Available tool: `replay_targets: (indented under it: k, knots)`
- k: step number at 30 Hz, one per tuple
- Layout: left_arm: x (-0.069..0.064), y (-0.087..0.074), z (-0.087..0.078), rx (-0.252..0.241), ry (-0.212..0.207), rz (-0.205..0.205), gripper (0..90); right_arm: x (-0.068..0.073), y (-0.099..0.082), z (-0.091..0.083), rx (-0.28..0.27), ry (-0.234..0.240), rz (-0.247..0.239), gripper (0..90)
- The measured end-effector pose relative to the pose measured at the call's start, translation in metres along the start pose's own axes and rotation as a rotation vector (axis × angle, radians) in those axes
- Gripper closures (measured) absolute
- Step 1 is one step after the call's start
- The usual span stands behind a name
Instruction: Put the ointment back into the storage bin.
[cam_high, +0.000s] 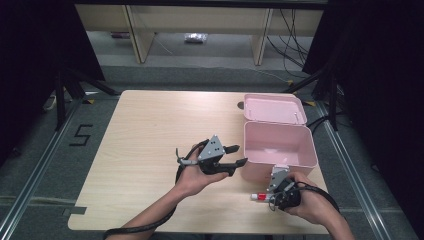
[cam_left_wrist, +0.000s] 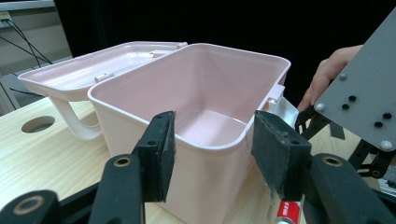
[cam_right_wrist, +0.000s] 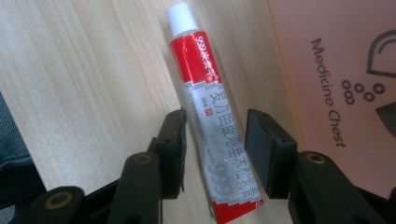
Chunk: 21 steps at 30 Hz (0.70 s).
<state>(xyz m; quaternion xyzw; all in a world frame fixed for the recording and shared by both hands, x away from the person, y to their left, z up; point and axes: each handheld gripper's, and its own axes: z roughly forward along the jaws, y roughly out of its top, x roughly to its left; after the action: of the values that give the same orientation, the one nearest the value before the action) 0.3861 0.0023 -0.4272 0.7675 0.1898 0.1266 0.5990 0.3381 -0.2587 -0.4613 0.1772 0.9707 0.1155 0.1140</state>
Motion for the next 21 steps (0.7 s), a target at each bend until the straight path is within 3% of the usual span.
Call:
replay_targets:
  k: [2, 7, 8, 14, 15, 18, 21]
  knots:
    - [-0.0007, -0.0002, 0.0005, -0.001, -0.003, -0.002, 49.1, 0.0039, 0.0004, 0.0011, 0.007, 0.002, 0.041, 59.9]
    - [-0.0009, -0.0008, 0.0005, 0.001, -0.002, -0.002, 49.3, 0.0051, -0.0003, 0.0041, -0.002, -0.007, 0.049, 59.2]
    - [-0.0007, -0.0008, 0.0004, 0.001, -0.002, -0.001, 49.3, 0.0031, -0.0004, 0.0044, -0.009, -0.008, 0.017, 59.1]
    - [-0.0010, -0.0015, 0.0006, -0.001, 0.000, -0.006, 49.5, 0.0052, 0.0003, 0.0052, -0.005, -0.016, 0.005, 58.5]
    - [-0.0009, -0.0021, 0.0018, -0.015, -0.007, -0.009, 49.5, 0.0078, 0.0003, 0.0050, 0.001, -0.019, 0.037, 58.5]
    - [-0.0013, -0.0020, 0.0011, 0.001, -0.006, -0.002, 49.6, 0.0058, 0.0010, 0.0058, -0.006, -0.029, -0.011, 58.5]
    - [-0.0012, -0.0022, 0.0012, 0.003, -0.008, -0.002, 49.6, 0.0080, 0.0009, 0.0055, 0.002, -0.038, -0.011, 58.9]
